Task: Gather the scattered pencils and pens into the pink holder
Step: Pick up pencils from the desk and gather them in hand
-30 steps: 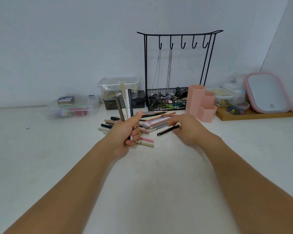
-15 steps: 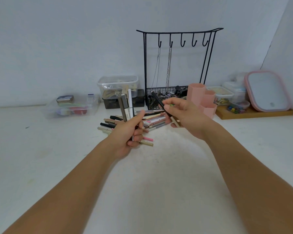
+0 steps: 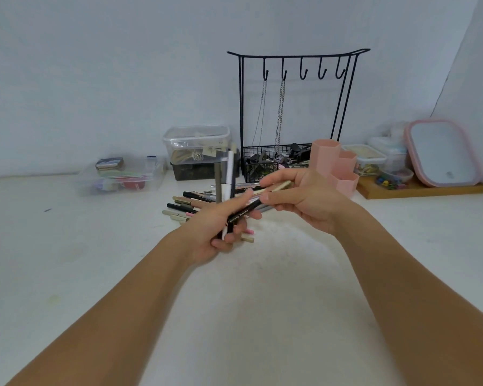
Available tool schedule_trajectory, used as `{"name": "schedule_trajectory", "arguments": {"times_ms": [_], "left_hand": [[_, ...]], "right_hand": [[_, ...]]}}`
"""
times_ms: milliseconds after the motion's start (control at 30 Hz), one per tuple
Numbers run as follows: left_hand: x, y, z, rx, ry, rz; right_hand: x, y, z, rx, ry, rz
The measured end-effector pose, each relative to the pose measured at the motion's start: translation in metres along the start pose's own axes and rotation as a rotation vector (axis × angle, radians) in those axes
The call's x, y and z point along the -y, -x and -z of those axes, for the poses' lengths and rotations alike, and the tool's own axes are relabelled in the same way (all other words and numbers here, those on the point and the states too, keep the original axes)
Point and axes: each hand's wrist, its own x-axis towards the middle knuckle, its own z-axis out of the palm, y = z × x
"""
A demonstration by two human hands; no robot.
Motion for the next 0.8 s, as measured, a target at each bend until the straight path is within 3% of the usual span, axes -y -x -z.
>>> {"name": "schedule_trajectory", "arguments": {"times_ms": [167,333,467,600,800], "left_hand": [[0.007,0.001,-0.005,0.075,-0.130,-0.032],[0.008,0.001,-0.005,-0.027,-0.186,-0.062],[0.002,-0.006,0.004,-0.194,-0.025,-0.095],[-0.011,-0.008,0.031,-0.394,0.096,-0.181],[-0.009,-0.008,0.056,-0.600,0.221,-0.194]], "right_hand": [[-0.002,-0.002,-0.025,-0.061,-0.005,0.169],[-0.007,-0.004,-0.044,-0.029,0.149,0.269],[-0.018,-0.007,-0.044,-0.071,0.205,0.303],[-0.048,-0.018,-0.039,-0.283,0.550,0.239],[-0.060,-0.029,-0.046,-0.252,0.703,0.201]]}}
